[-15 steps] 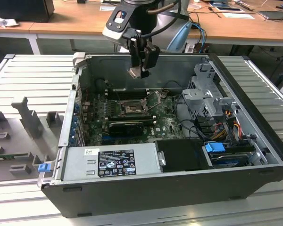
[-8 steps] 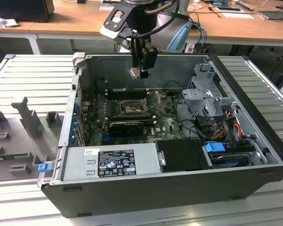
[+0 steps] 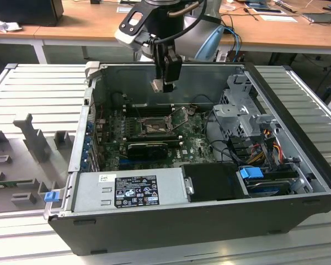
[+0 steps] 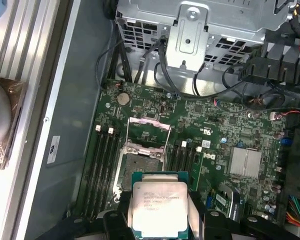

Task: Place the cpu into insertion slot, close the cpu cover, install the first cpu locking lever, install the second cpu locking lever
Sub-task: 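Place the cpu into insertion slot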

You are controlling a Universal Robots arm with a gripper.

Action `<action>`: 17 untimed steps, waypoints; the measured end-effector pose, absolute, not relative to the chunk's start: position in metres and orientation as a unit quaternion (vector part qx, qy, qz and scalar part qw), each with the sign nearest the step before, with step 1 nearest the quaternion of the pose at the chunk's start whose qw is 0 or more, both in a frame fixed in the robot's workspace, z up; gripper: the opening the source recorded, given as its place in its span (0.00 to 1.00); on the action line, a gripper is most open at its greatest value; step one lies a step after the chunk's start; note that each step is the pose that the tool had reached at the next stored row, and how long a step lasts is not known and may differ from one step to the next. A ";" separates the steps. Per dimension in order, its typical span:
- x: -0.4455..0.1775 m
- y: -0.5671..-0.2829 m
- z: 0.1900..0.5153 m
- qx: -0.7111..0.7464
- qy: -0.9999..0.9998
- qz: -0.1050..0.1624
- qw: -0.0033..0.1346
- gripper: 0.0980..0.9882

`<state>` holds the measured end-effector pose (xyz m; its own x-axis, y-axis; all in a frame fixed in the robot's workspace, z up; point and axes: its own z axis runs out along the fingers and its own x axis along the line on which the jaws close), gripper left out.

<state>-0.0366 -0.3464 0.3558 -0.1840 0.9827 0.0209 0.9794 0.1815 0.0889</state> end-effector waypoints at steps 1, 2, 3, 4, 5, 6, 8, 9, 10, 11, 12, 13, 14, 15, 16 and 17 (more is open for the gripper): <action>-0.037 -0.346 0.356 0.641 0.766 0.041 0.021 0.48; -0.037 -0.346 0.356 0.644 0.764 0.041 0.021 0.48; -0.037 -0.346 0.356 0.648 0.760 0.041 0.021 0.48; -0.037 -0.346 0.356 0.652 0.757 0.041 0.021 0.48; -0.037 -0.346 0.356 0.656 0.754 0.040 0.021 0.48; -0.037 -0.346 0.356 0.659 0.751 0.040 0.022 0.48; -0.037 -0.346 0.356 0.664 0.747 0.040 0.022 0.48; -0.037 -0.346 0.356 0.666 0.745 0.040 0.022 0.48; -0.037 -0.346 0.356 0.668 0.743 0.040 0.022 0.48; -0.037 -0.346 0.356 0.672 0.739 0.040 0.022 0.48; -0.037 -0.346 0.356 0.675 0.737 0.040 0.022 0.48; -0.037 -0.346 0.356 0.677 0.735 0.040 0.022 0.48; -0.037 -0.346 0.356 0.679 0.732 0.040 0.023 0.48; -0.037 -0.346 0.356 0.681 0.731 0.040 0.023 0.48; -0.037 -0.346 0.356 0.684 0.728 0.040 0.023 0.48; -0.037 -0.346 0.356 0.686 0.726 0.040 0.023 0.48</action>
